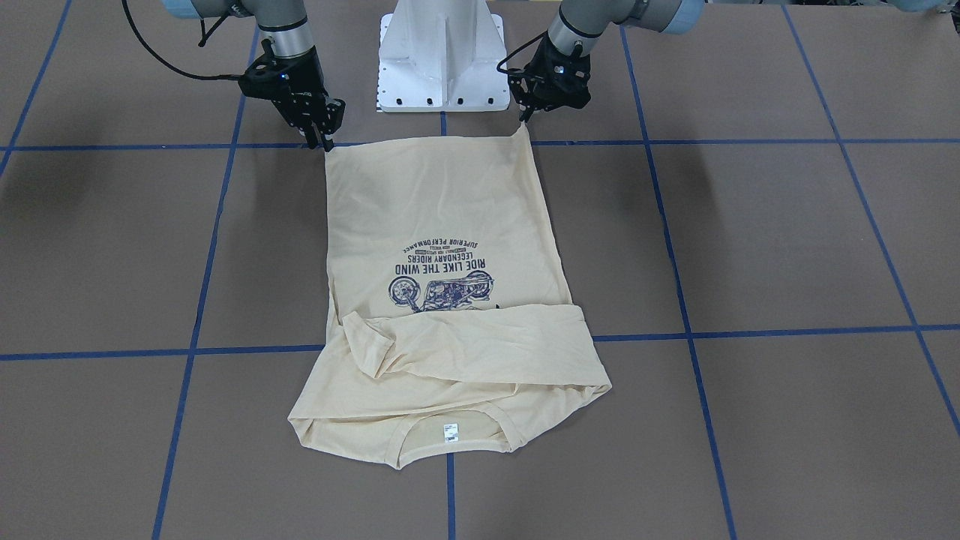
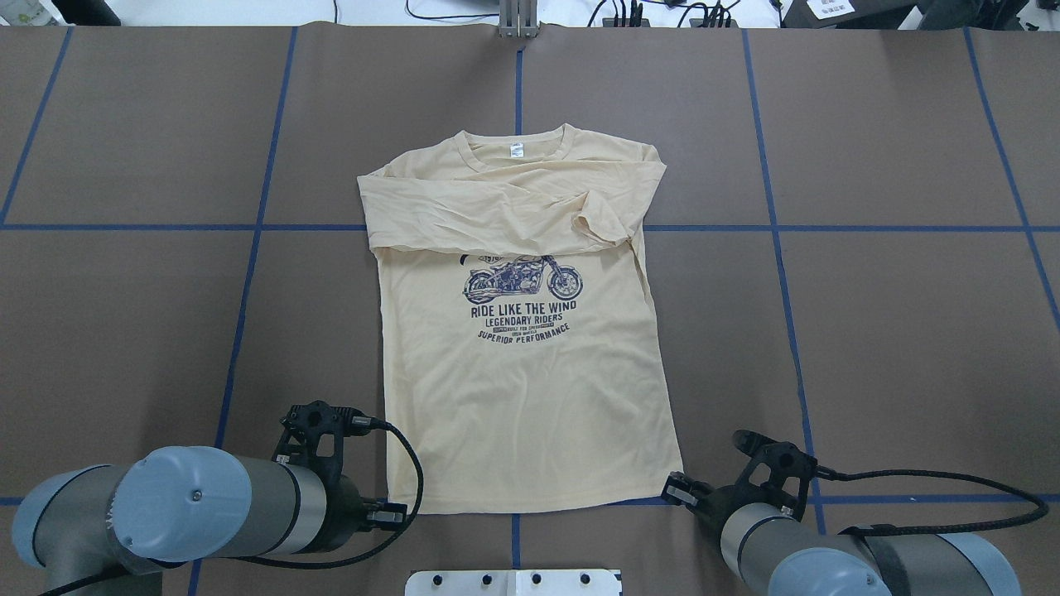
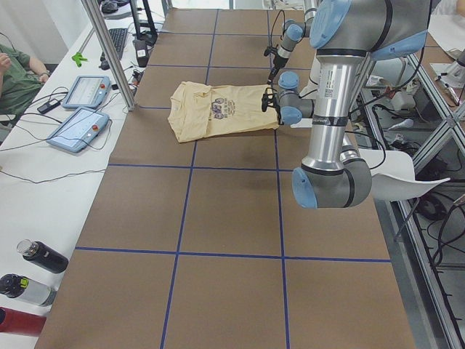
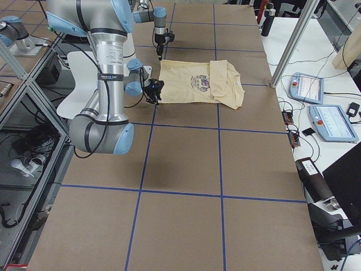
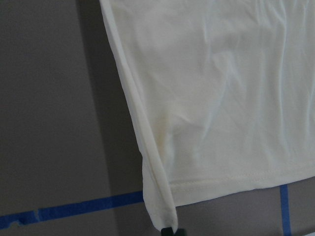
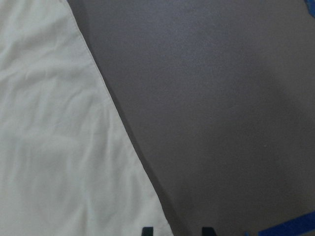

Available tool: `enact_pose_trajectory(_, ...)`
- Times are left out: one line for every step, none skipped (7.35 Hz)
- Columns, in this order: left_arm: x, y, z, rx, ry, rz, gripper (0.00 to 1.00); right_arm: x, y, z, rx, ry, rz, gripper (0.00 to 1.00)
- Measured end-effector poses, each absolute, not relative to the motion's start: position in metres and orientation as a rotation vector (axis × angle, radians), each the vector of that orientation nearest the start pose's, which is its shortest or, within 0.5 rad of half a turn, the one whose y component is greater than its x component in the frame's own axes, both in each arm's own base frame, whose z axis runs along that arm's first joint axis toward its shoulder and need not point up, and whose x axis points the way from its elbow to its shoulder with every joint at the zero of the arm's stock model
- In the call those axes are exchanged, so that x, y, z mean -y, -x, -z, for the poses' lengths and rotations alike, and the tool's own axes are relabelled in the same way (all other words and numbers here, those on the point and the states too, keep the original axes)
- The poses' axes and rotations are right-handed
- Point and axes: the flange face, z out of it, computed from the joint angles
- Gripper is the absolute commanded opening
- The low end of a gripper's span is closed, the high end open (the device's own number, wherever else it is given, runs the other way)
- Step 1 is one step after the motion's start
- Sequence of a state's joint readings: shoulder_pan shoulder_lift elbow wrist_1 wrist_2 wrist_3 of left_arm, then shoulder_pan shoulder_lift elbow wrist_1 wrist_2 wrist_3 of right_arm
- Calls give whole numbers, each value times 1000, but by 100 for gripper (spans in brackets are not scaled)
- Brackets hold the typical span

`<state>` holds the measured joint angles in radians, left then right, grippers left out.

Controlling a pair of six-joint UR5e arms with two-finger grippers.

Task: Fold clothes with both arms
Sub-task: 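Grasp the hem corners with both grippers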

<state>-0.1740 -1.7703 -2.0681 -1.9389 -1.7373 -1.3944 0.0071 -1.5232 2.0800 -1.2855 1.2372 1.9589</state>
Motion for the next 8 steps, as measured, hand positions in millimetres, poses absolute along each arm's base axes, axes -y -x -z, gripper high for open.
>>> enact_pose_trajectory(204,-491,-288,-1070,-34,-92,0,169,494,-366,892,-152,-510,37)
enact_pose_trajectory(204,-491,-288,-1069,-33,-93,0,169,499,-363,896,-152,-511,35)
enact_pose_trajectory(204,-491,-288,-1069,-33,-93,0,170,500,-363,897,-154,-513,31)
enact_pose_trajectory(204,-491,-288,-1069,-32,-93,0,170,501,-364,893,-159,-515,19)
enact_pose_trajectory(204,-491,-288,-1070,-33,-93,0,171,501,-364,891,-164,-517,0)
enact_pose_trajectory(204,-491,-287,-1070,-33,-93,0,173,500,-364,891,-166,-521,0)
enact_pose_trajectory(204,-491,-287,-1070,-32,-94,0,175,500,-362,893,-168,-527,0)
enact_pose_trajectory(204,-491,-287,-1071,-33,-94,0,179,497,-358,901,-168,-537,0)
